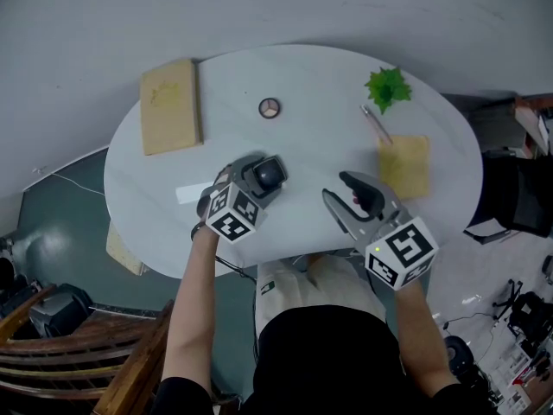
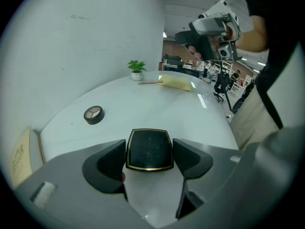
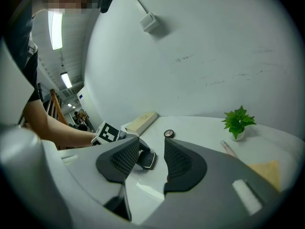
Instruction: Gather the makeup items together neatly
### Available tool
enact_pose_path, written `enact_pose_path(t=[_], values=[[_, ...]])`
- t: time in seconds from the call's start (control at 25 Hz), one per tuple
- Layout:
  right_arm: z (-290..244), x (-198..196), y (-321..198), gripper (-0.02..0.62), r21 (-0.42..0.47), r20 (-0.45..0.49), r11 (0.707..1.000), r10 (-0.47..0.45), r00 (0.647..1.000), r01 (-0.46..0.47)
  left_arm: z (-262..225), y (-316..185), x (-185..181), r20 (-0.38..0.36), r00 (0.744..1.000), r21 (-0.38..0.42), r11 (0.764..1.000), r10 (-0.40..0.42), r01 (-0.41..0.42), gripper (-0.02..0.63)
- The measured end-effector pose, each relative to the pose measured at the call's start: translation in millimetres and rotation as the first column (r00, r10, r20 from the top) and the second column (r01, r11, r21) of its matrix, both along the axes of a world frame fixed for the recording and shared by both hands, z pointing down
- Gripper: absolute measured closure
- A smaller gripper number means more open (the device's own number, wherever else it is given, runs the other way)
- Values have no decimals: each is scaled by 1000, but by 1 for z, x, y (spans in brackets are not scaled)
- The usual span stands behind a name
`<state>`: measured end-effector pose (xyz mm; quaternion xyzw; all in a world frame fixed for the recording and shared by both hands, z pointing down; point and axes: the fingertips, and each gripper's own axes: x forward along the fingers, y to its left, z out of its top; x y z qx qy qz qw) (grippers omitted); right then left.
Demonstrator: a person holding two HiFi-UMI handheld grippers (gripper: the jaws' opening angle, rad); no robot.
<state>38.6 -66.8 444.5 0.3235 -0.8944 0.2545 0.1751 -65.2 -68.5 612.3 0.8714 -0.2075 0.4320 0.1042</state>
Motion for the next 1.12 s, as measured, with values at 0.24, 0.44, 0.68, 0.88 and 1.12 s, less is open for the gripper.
enact_pose_path(t=[0.24, 0.44, 0.68, 0.88, 1.12], values=[[1, -2, 1, 428, -6, -3, 1000, -2, 1000, 2, 3, 4, 1, 27, 985, -9, 986, 168, -168, 302], [3, -3, 2, 428, -10, -9, 1000, -1, 1000, 1, 4, 6, 4, 21, 965, -16, 965, 263, -263, 301], [2, -5, 2, 428, -11, -9, 1000, 4, 1000, -4, 5, 7, 2, 20, 948, -41, 948, 317, -316, 298], [3, -3, 3, 428, -15, -14, 1000, 10, 1000, -10, 5, 7, 3, 29, 935, -63, 934, 353, -351, 296], [4, -1, 4, 428, -16, -12, 1000, 12, 1000, -12, 7, 6, 3, 39, 928, -73, 927, 371, -367, 291]])
